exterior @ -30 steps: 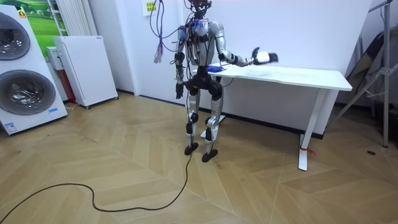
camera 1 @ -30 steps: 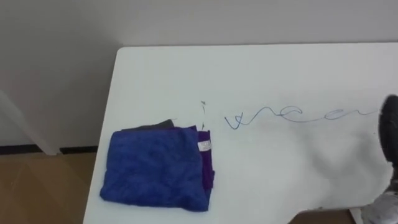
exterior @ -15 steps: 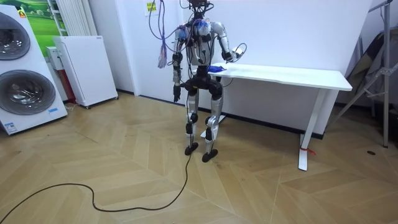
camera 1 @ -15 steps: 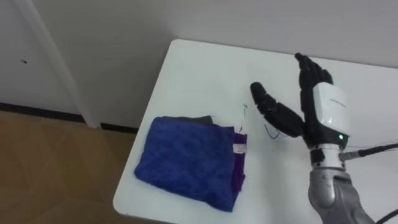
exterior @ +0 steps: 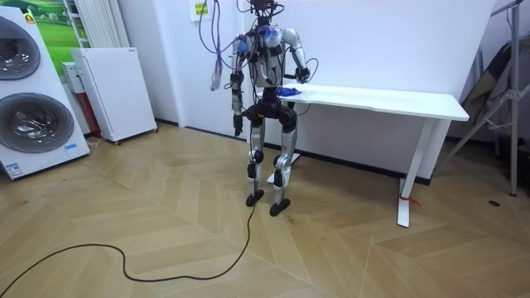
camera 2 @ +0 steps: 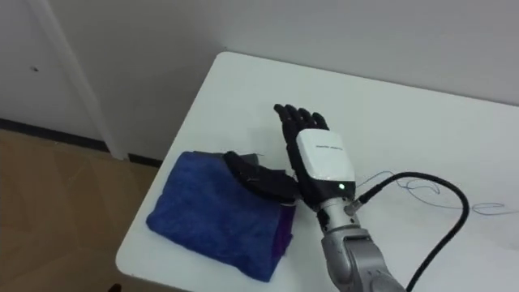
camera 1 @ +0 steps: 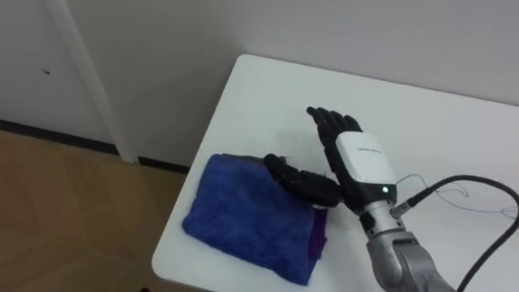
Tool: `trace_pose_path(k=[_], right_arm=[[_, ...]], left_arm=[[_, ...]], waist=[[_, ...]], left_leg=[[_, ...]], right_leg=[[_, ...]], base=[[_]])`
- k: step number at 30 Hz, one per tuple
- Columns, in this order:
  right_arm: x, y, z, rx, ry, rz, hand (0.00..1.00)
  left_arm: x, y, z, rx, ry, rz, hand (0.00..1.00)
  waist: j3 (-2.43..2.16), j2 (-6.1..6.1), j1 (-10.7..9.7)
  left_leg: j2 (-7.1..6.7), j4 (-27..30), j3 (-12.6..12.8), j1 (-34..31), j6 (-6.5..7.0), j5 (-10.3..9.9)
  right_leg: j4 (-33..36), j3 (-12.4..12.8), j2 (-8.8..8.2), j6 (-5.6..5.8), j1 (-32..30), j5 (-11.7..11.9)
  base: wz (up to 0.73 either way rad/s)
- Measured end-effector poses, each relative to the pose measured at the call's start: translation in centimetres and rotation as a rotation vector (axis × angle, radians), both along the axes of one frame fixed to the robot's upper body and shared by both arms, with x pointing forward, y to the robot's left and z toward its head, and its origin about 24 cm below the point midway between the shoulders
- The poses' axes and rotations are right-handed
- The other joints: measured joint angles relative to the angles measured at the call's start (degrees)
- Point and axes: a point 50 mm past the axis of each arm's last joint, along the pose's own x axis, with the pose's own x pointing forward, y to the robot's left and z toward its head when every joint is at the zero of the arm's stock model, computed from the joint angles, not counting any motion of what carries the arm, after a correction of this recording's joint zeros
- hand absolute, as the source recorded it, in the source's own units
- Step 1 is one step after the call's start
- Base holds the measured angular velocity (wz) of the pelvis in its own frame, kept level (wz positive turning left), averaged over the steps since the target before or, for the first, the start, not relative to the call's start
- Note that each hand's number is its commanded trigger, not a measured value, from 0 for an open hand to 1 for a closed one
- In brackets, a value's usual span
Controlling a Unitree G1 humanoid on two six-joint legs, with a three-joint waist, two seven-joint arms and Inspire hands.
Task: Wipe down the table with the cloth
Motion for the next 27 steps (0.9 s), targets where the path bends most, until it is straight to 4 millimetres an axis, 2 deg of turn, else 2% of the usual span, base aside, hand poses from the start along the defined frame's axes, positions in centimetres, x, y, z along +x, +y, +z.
trace_pose_path(k=[7,14,23,27], right_arm=[[-0.4,1.1,-0.1,-0.122,-0.035,0.086,0.00],[-0.7,2.0,0.0,-0.156,-0.055,0.134,0.00],[-1.8,3.7,-0.2,-0.147,-0.055,0.219,0.00],[-2.7,4.5,-0.7,-0.134,-0.032,0.269,0.00]], left_arm=[[-0.9,-0.1,-0.2,-0.007,0.043,-0.019,0.00],[-0.8,-0.2,-0.3,0.003,0.054,-0.060,0.00],[-0.5,-0.9,-0.5,-0.016,0.064,-0.116,0.00],[0.0,-1.4,-0.5,-0.024,0.056,-0.145,0.00]], waist=[[0.06,-0.11,0.4],[0.10,0.00,0.4],[-0.04,0.23,0.5],[-0.27,0.54,0.5]], left_leg=[[-0.15,0.5,-0.3,-1.4,0.00,0.0],[-0.11,0.5,-0.4,-1.6,0.00,0.0],[-0.07,0.4,-0.1,-1.7,0.00,0.0],[-0.07,0.4,0.0,-1.6,0.00,0.0]], right_leg=[[0.0,-1.2,-0.12,0.01,-0.6,0.0],[0.0,-2.2,-0.22,0.02,-0.8,0.0],[0.0,-2.2,-0.29,0.04,-0.9,0.0],[0.0,-1.4,-0.25,0.04,-0.9,0.0]], base=[[0.06],[0.02],[0.00],[0.00]])
